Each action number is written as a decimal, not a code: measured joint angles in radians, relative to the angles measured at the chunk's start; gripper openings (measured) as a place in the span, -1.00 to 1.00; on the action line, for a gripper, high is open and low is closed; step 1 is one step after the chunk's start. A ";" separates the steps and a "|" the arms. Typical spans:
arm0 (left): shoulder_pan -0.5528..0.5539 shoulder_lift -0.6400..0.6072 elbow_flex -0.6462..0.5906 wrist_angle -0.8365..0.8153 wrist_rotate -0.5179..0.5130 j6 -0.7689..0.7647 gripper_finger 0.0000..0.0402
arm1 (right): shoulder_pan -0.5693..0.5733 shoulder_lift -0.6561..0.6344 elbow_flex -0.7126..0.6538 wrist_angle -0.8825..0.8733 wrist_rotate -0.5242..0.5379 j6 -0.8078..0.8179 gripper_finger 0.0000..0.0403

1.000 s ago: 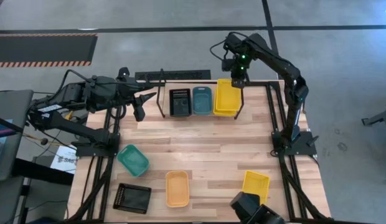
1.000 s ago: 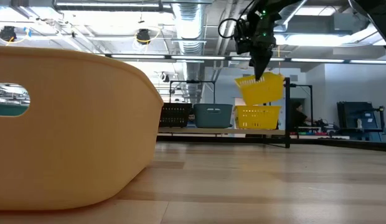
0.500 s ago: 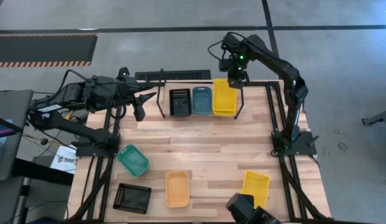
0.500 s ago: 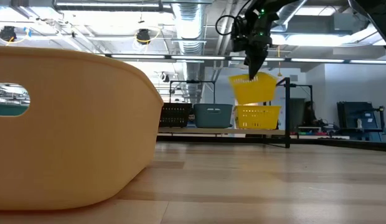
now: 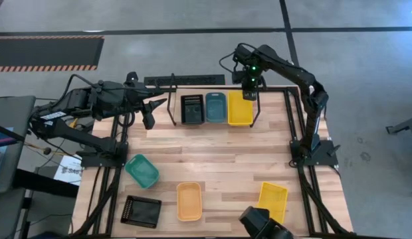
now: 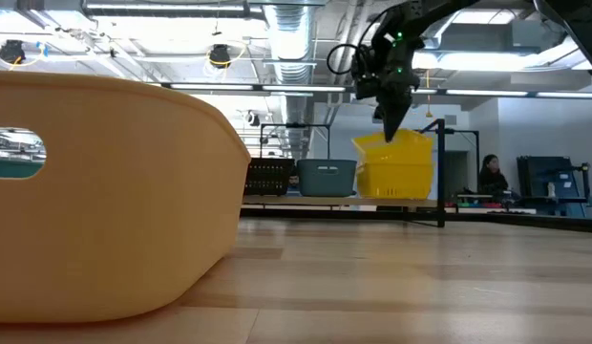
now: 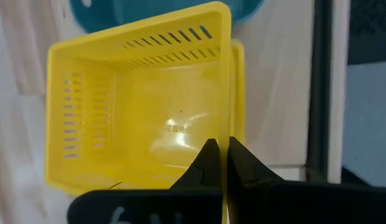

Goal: Stack baskets on shelf by color
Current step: Stack the top yellow bin on the yellow bin

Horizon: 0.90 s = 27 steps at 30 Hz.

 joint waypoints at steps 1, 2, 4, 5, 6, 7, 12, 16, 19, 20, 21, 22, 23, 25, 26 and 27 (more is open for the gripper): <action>0.000 0.000 0.000 0.000 0.000 0.000 -0.46 | 0.000 0.000 -0.003 0.018 0.000 0.000 -0.98; 0.000 0.000 0.000 0.000 0.000 0.000 -0.46 | 0.000 0.000 -0.004 0.029 0.000 0.000 -0.98; 0.000 0.000 0.000 0.000 0.000 0.000 -0.46 | -0.002 0.000 -0.004 0.041 0.000 0.000 -0.98; 0.000 0.000 0.000 -0.001 0.000 0.000 -0.46 | -0.003 0.000 -0.004 0.044 0.000 0.000 -0.98; 0.000 0.000 0.000 -0.001 0.000 0.000 -0.46 | -0.003 0.000 -0.004 0.044 0.000 0.000 -0.98; 0.000 0.000 0.000 -0.003 0.000 0.000 -0.46 | -0.003 0.000 -0.004 0.043 0.000 0.000 -0.98; 0.000 0.000 0.000 -0.008 0.000 0.000 -0.46 | -0.003 0.000 -0.004 0.043 0.000 0.000 -0.98; 0.000 0.000 0.000 -0.012 0.000 0.000 -0.46 | -0.003 0.000 -0.004 0.043 0.001 0.021 -0.98; 0.000 0.000 0.000 -0.013 0.000 0.000 -0.46 | -0.003 0.000 -0.004 0.042 0.001 0.027 -0.90; 0.000 0.000 0.000 -0.013 0.000 0.000 -0.46 | -0.003 0.000 -0.004 0.040 0.001 0.027 -0.86; 0.000 0.000 0.000 -0.013 0.000 0.000 -0.46 | -0.003 0.000 -0.004 0.037 0.001 0.027 -0.80; 0.000 0.000 0.000 -0.013 0.000 0.000 -0.46 | -0.003 0.000 -0.004 0.034 0.002 0.028 -0.75; 0.000 0.000 0.000 -0.013 0.000 0.000 -0.46 | -0.003 0.000 -0.004 0.031 0.002 0.029 -0.71; 0.000 0.000 0.000 -0.013 0.000 -0.001 -0.46 | -0.003 0.000 -0.004 0.029 0.005 0.029 -0.65; 0.000 0.000 0.000 -0.013 0.000 -0.004 -0.46 | -0.003 0.000 -0.004 0.029 0.006 0.029 -0.63; 0.000 0.000 0.000 -0.013 0.000 -0.008 -0.46 | -0.003 0.000 -0.004 0.029 0.006 0.029 -0.62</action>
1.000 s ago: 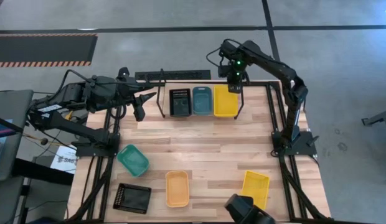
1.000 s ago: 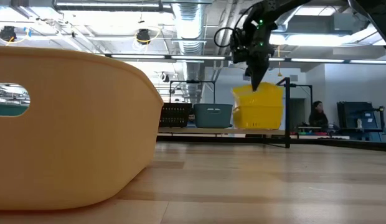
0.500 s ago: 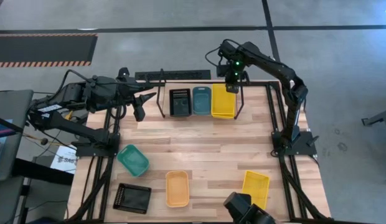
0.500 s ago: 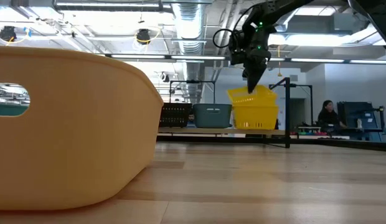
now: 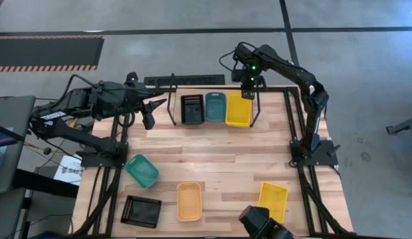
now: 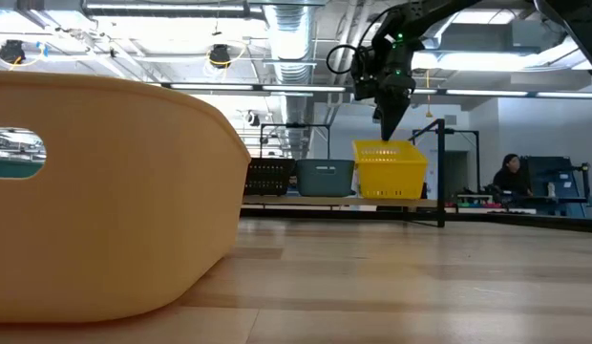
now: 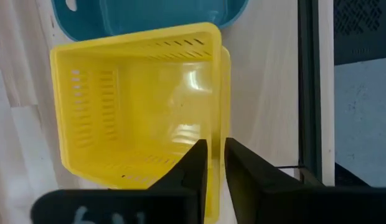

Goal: Stack baskets on shelf by color
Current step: Stack the top yellow bin on the yellow bin

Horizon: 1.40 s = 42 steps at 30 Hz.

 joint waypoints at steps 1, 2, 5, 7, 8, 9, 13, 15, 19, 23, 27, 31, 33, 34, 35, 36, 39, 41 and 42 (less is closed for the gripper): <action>0.000 0.000 0.000 0.000 0.000 -0.003 -0.46 | 0.000 0.000 0.000 0.000 0.003 0.000 -0.62; 0.000 0.000 0.000 0.000 0.001 -0.006 -0.46 | 0.000 0.000 0.000 0.000 0.006 0.000 -0.61; 0.000 0.000 0.000 -0.004 0.002 -0.010 -0.46 | 0.000 0.000 0.000 0.000 0.031 -0.001 -0.61; 0.000 0.000 0.000 -0.008 0.002 -0.013 -0.46 | 0.000 0.000 0.000 0.000 0.056 -0.003 -0.60; 0.000 0.000 0.000 -0.008 0.002 -0.015 -0.46 | 0.000 0.000 0.000 0.001 0.073 -0.003 -0.60; 0.000 0.000 0.000 -0.008 0.002 -0.015 -0.46 | 0.001 0.000 0.000 0.003 0.094 -0.006 -0.60; 0.000 0.000 0.000 -0.008 0.002 -0.015 -0.46 | 0.002 0.000 0.025 -0.004 0.155 -0.010 -0.60; 0.000 0.000 0.000 -0.008 0.002 -0.015 -0.46 | 0.005 0.000 0.052 -0.003 0.156 -0.009 -0.60; 0.000 0.000 0.000 -0.007 0.002 -0.015 -0.46 | 0.031 0.000 0.127 -0.001 0.155 -0.003 -0.60; 0.000 0.000 0.000 -0.007 0.001 -0.015 -0.46 | 0.053 -0.001 0.178 0.015 0.154 0.004 -0.61; 0.000 0.000 0.000 -0.007 0.001 -0.015 -0.46 | 0.060 -0.001 0.179 0.006 0.153 0.036 -0.73; 0.000 0.000 0.000 -0.010 0.001 -0.015 -0.46 | 0.061 0.014 0.179 -0.031 0.143 0.065 -0.94; 0.000 0.000 0.000 -0.011 0.000 -0.015 -0.46 | 0.059 0.021 0.178 -0.068 0.135 0.076 -0.96; 0.000 0.000 0.000 -0.011 0.000 -0.015 -0.46 | 0.060 0.025 0.179 -0.074 0.130 0.086 -0.96; 0.000 0.000 0.000 -0.012 0.000 -0.015 -0.46 | 0.060 0.030 0.179 -0.079 0.122 0.093 -0.97; 0.000 0.000 0.000 -0.013 0.000 -0.015 -0.46 | 0.060 0.034 0.177 -0.087 0.122 0.096 -0.98; 0.000 0.000 0.000 -0.013 0.001 -0.017 -0.46 | 0.067 0.034 0.144 -0.055 0.121 0.101 -0.98; 0.000 0.000 0.000 -0.013 0.003 -0.018 -0.46 | 0.071 0.033 0.114 -0.040 0.119 0.112 -0.99; 0.000 0.000 0.000 -0.013 0.005 -0.018 -0.46 | 0.071 0.034 0.098 -0.038 0.119 0.113 -0.99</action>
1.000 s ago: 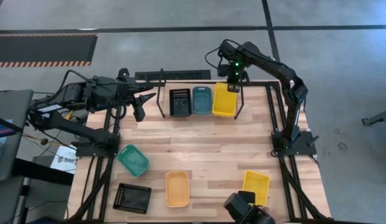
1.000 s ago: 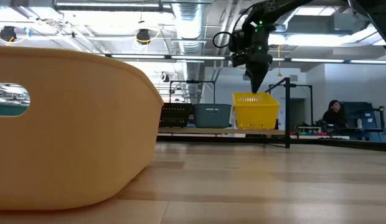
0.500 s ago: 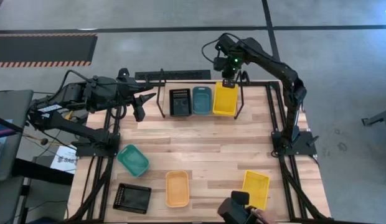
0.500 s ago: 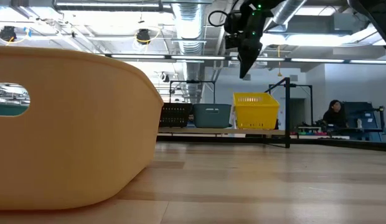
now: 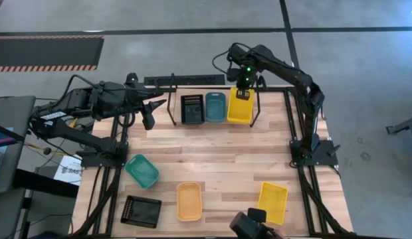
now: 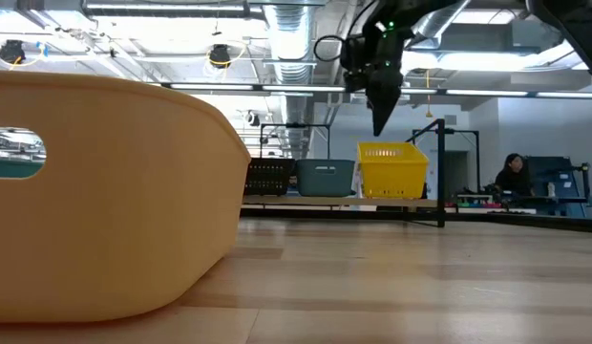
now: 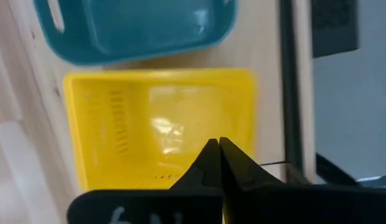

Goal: Stack baskets on shelf by color
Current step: Stack the top yellow bin on the yellow bin

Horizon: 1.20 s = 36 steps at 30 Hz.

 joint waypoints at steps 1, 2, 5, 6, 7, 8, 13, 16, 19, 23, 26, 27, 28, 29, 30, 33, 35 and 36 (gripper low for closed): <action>0.000 0.000 0.000 0.000 0.000 0.000 -0.46 | -0.001 0.000 -0.017 0.003 0.000 0.000 -0.99; 0.000 0.000 0.000 0.000 0.001 0.000 -0.46 | -0.003 0.000 -0.037 0.019 -0.001 0.000 -0.99; 0.000 0.000 0.000 -0.004 0.001 0.000 -0.46 | -0.007 0.001 -0.099 0.064 0.000 0.000 -0.99; 0.000 0.000 0.000 -0.006 0.001 0.000 -0.46 | -0.010 0.001 -0.114 0.073 0.002 0.000 -0.99; 0.000 0.000 0.000 -0.011 0.001 0.000 -0.46 | -0.014 0.001 -0.128 0.086 0.001 -0.001 -0.99; 0.000 0.000 0.000 -0.015 0.001 0.000 -0.46 | -0.018 0.000 -0.139 0.101 0.001 -0.001 -0.99; 0.000 0.000 0.000 -0.018 0.001 0.000 -0.46 | -0.028 -0.001 -0.153 0.115 0.000 -0.006 -0.99; 0.000 0.000 0.000 -0.018 0.001 0.000 -0.46 | -0.032 0.000 -0.153 0.127 -0.017 0.000 -1.00; 0.000 0.000 0.000 -0.018 0.001 0.000 -0.46 | -0.021 -0.002 -0.153 0.126 -0.027 0.006 -1.00; 0.000 0.000 0.000 -0.018 0.001 0.000 -0.46 | 0.022 -0.018 -0.135 0.086 -0.029 0.006 -1.00; 0.000 0.000 0.000 -0.018 0.001 0.000 -0.46 | 0.056 -0.021 -0.097 0.048 -0.004 0.006 -1.00; 0.000 0.000 0.000 -0.018 0.001 0.000 -0.46 | 0.067 -0.021 -0.081 0.042 0.024 0.006 -1.00; 0.000 0.000 0.000 -0.018 0.001 0.000 -0.46 | 0.077 -0.021 -0.064 0.040 0.051 0.005 -0.99; 0.000 0.000 0.000 -0.018 0.001 -0.001 -0.46 | 0.086 -0.021 -0.048 0.040 0.079 -0.002 -0.97; 0.000 0.000 0.000 -0.018 0.001 0.000 -0.46 | 0.093 -0.022 -0.035 0.042 0.104 -0.012 -0.95; 0.000 0.000 0.000 -0.018 0.001 0.000 -0.46 | 0.104 -0.022 -0.021 0.062 0.134 -0.034 -0.85; 0.000 0.000 0.000 -0.019 0.001 0.000 -0.46 | 0.098 -0.019 -0.021 0.065 0.135 -0.035 -0.78; 0.000 0.000 0.000 -0.019 0.001 0.000 -0.46 | 0.090 -0.018 -0.021 0.065 0.136 -0.034 -0.76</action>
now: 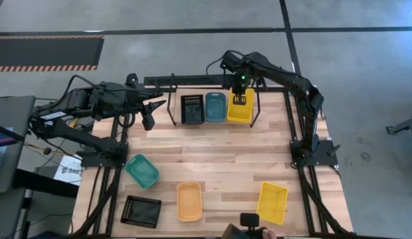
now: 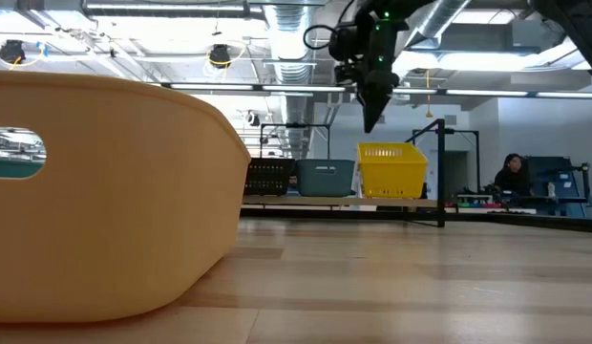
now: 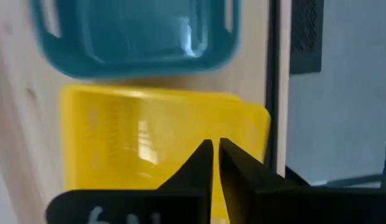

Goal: Stack baskets on shelf by color
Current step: Stack the top yellow bin on the yellow bin

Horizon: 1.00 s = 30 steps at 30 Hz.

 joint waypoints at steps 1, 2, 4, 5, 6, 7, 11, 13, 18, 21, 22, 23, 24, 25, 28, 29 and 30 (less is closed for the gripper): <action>0.000 0.000 0.000 0.000 0.001 0.000 -0.46 | -0.009 0.001 -0.005 0.002 0.002 0.001 -0.74; 0.000 0.000 0.000 -0.001 0.001 -0.001 -0.46 | -0.019 0.001 -0.013 0.003 0.004 0.004 -0.73; 0.000 0.000 0.000 -0.008 0.001 -0.014 -0.46 | -0.037 0.002 -0.024 0.002 0.008 0.006 -0.71; 0.000 0.000 0.000 -0.013 0.001 -0.017 -0.46 | -0.045 0.002 -0.027 0.001 0.012 0.006 -0.71; 0.000 0.000 0.000 -0.016 0.001 -0.020 -0.46 | -0.054 0.002 -0.029 -0.002 0.013 0.005 -0.71; 0.000 0.000 0.000 -0.021 0.001 -0.024 -0.46 | -0.062 0.002 -0.029 -0.002 0.012 0.005 -0.70; 0.000 0.000 0.000 -0.029 0.001 -0.027 -0.46 | -0.085 0.002 -0.029 0.002 0.012 0.001 -0.70; 0.000 0.000 0.000 -0.029 0.001 -0.027 -0.46 | -0.094 0.002 -0.029 0.002 0.007 0.000 -0.70; 0.000 0.000 0.000 -0.028 0.001 -0.027 -0.46 | -0.114 0.002 -0.029 0.016 -0.001 -0.003 -0.71; 0.000 0.000 0.000 -0.028 0.001 -0.027 -0.46 | -0.123 0.002 -0.029 0.036 -0.028 -0.002 -0.72; 0.000 0.000 0.000 -0.028 0.001 -0.027 -0.46 | -0.124 0.002 -0.029 0.038 -0.042 -0.002 -0.73; 0.000 0.000 0.000 -0.027 0.001 -0.027 -0.46 | -0.129 0.002 -0.029 0.039 -0.051 -0.002 -0.73; 0.000 0.000 0.000 -0.027 0.001 -0.027 -0.46 | -0.129 0.002 -0.029 0.040 -0.053 -0.002 -0.73; 0.000 0.000 0.000 -0.027 0.001 -0.027 -0.46 | -0.129 0.002 -0.030 0.042 -0.053 -0.002 -0.73; 0.000 0.000 0.000 -0.027 0.000 -0.027 -0.46 | -0.129 0.002 -0.056 0.055 -0.053 0.005 -0.73; 0.000 0.000 0.000 -0.027 0.000 -0.027 -0.46 | -0.129 0.003 -0.068 0.051 -0.053 0.006 -0.73; 0.000 0.000 0.000 -0.027 0.000 -0.027 -0.46 | -0.129 0.003 -0.082 0.053 -0.053 0.009 -0.73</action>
